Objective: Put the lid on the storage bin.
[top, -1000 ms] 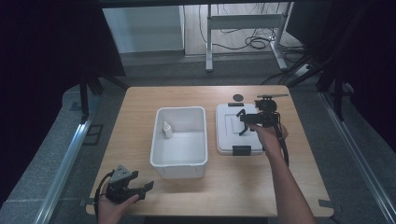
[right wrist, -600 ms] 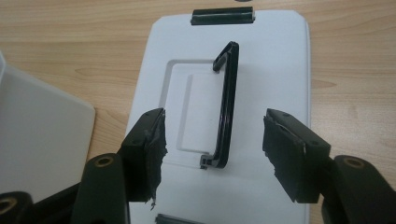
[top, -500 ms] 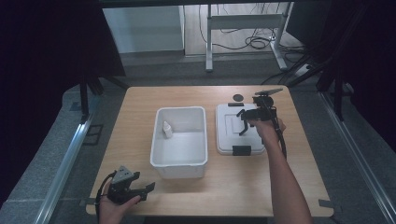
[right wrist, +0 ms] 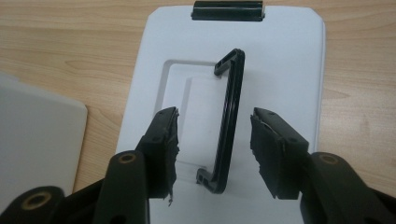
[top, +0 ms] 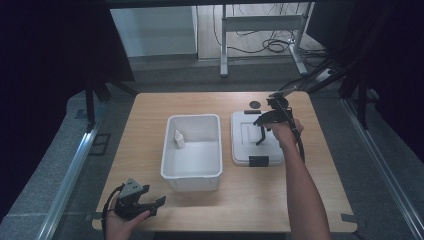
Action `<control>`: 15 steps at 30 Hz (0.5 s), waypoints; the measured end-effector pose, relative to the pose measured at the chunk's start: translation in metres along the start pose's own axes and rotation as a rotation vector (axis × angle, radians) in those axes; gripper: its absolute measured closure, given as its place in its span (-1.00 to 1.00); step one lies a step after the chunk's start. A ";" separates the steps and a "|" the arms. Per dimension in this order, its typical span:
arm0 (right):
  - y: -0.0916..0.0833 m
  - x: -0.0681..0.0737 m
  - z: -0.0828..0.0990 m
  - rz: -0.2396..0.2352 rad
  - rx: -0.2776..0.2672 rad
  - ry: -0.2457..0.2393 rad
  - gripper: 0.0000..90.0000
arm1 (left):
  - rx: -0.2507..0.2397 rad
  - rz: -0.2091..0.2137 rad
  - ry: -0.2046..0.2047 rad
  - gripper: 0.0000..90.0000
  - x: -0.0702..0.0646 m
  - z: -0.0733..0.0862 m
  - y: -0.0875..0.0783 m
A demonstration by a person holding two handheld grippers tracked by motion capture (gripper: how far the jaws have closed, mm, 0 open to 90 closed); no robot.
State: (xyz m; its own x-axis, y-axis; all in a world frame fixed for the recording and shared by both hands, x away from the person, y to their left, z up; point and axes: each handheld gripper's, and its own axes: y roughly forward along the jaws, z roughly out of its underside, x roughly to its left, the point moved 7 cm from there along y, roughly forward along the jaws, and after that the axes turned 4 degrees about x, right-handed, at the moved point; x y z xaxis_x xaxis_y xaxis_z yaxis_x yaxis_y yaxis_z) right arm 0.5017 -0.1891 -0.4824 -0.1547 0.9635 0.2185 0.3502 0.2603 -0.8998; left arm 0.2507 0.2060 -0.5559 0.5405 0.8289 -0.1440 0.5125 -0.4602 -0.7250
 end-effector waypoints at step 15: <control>0.023 -0.012 -0.013 -0.006 0.147 -0.005 0.46 | 0.011 0.003 0.006 -0.50 -0.002 -0.001 0.003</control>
State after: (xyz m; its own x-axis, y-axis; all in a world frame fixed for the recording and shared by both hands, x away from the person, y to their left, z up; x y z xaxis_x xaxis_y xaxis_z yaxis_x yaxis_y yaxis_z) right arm 0.5236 -0.1938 -0.5010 -0.1613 0.9615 0.2226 0.2103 0.2538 -0.9441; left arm 0.2515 0.2024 -0.5576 0.5462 0.8255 -0.1423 0.5037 -0.4594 -0.7316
